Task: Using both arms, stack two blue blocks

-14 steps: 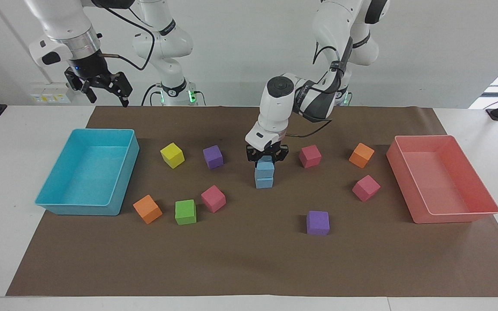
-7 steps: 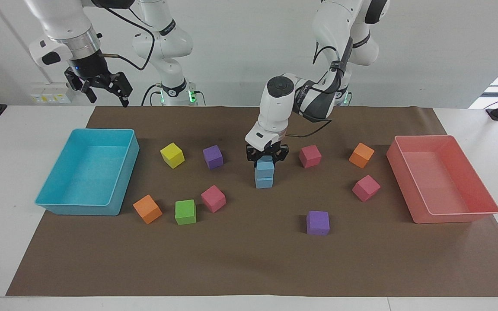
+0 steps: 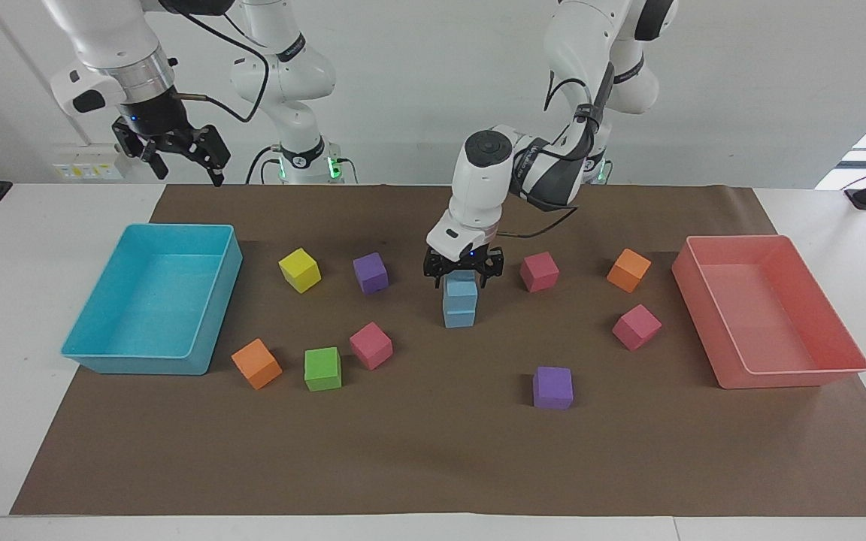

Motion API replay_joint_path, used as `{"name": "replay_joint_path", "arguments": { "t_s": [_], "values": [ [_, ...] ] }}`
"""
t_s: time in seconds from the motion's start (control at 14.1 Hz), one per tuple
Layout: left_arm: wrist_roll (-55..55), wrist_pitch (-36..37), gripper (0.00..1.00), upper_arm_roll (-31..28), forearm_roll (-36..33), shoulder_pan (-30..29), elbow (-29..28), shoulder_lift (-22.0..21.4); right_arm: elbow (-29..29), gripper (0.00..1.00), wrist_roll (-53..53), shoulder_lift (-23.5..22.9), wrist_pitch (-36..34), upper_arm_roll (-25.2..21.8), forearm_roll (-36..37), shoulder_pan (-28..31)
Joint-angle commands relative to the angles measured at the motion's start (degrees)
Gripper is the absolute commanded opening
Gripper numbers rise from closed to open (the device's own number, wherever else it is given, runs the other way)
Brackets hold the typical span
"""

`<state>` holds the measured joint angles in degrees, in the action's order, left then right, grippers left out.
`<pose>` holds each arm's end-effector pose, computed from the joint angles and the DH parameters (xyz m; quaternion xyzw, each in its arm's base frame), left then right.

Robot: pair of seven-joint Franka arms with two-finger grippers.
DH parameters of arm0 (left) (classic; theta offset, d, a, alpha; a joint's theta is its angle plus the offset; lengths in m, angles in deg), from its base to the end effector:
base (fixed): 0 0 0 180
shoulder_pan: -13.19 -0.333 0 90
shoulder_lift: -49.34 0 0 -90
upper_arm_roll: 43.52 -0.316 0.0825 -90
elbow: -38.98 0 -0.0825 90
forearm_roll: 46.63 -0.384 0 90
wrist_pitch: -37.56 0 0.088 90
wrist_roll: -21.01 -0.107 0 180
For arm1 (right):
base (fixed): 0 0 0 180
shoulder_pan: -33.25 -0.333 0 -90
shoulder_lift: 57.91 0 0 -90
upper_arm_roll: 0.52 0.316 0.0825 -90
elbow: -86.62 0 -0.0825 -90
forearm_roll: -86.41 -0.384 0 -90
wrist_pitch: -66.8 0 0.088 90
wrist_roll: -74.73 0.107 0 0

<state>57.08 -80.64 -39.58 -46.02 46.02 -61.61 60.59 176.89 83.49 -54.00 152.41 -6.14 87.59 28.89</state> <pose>0.5050 -0.3749 0.4642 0.9984 -0.0028 0.0380 0.0423 0.5252 -0.0159 0.6523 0.9961 -0.0879 -0.0062 0.0074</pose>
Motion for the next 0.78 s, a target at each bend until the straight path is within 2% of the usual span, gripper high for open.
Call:
{"name": "replay_joint_path", "arguments": {
  "t_s": [0.0, 0.14, 0.43, 0.71],
  "values": [
    [-6.26, 6.74, 1.00, 0.10, 0.88, -4.34, -1.71, -6.85, -0.36, 1.00, -1.47, 0.13, -0.71, 0.17, -1.10, 0.49],
    [-11.88, 9.83, 1.00, 0.02, 0.88, -6.54, -1.62, -9.14, -0.36, 1.00, -1.47, 0.13, -0.71, 0.17, -1.10, 0.49],
    [-21.46, 11.33, 1.00, -0.07, 0.88, -12.07, -1.27, -12.04, -0.36, 1.00, -1.47, 0.13, -0.71, 0.17, -1.10, 0.40],
    [-30.78, 19.84, 1.00, -0.25, 0.80, -17.25, 0.14, -15.38, -0.36, 1.00, -1.47, 0.13, -0.71, 0.17, -1.10, 0.40]
  ]
}}
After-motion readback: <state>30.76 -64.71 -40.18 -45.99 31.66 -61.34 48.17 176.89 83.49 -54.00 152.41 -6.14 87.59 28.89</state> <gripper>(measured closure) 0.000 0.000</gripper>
